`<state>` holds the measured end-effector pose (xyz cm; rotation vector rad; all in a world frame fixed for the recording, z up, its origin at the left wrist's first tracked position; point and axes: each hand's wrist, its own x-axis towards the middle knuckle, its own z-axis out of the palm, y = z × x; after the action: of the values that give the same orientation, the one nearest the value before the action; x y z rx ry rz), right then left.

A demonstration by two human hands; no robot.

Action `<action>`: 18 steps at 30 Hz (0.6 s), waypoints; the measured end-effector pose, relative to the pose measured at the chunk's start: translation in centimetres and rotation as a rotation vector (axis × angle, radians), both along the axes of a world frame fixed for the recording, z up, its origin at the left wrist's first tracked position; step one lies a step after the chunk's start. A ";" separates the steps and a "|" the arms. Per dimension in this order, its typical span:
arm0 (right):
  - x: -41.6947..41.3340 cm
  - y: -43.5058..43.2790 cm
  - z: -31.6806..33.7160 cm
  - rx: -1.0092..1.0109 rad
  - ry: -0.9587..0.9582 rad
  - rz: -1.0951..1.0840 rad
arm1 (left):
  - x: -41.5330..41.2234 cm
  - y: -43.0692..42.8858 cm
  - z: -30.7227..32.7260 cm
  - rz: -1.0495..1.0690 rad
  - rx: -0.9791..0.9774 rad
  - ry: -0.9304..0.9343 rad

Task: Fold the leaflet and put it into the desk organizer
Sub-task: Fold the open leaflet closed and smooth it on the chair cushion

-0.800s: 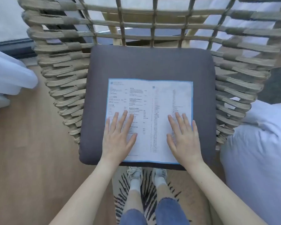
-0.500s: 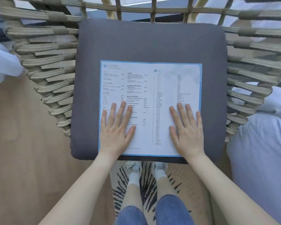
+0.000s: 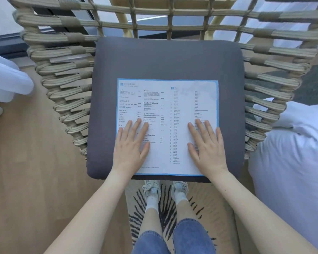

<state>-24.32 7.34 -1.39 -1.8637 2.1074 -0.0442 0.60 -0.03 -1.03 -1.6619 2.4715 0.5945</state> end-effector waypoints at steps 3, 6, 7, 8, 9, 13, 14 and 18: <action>-1.1 0.1 1.4 0.041 0.015 -0.066 | 0.4 -0.5 1.7 0.204 0.014 0.034; -2.4 0.3 2.0 0.121 0.019 -0.144 | 0.6 -0.9 2.7 0.389 0.055 0.065; -2.7 0.4 2.1 0.153 0.015 -0.162 | 0.6 -1.0 2.8 0.419 0.073 0.081; -3.0 0.6 2.0 0.180 0.011 -0.172 | 0.5 -1.0 2.9 0.440 0.086 0.100; -3.1 0.7 1.9 0.195 0.008 -0.171 | 0.3 -1.0 2.9 0.460 0.093 0.123; -3.3 1.0 1.3 0.194 0.005 -0.154 | -0.4 -1.2 2.6 0.596 0.107 0.255; -3.3 1.1 1.2 0.190 0.004 -0.154 | -0.5 -1.3 2.6 0.640 0.108 0.297; -3.2 1.2 0.9 0.172 0.004 -0.167 | 0.0 -2.1 3.1 0.810 0.152 0.428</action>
<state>-27.56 8.56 -0.52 -1.5890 2.1898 0.0994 0.55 -2.17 2.05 -2.6672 1.7844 1.2877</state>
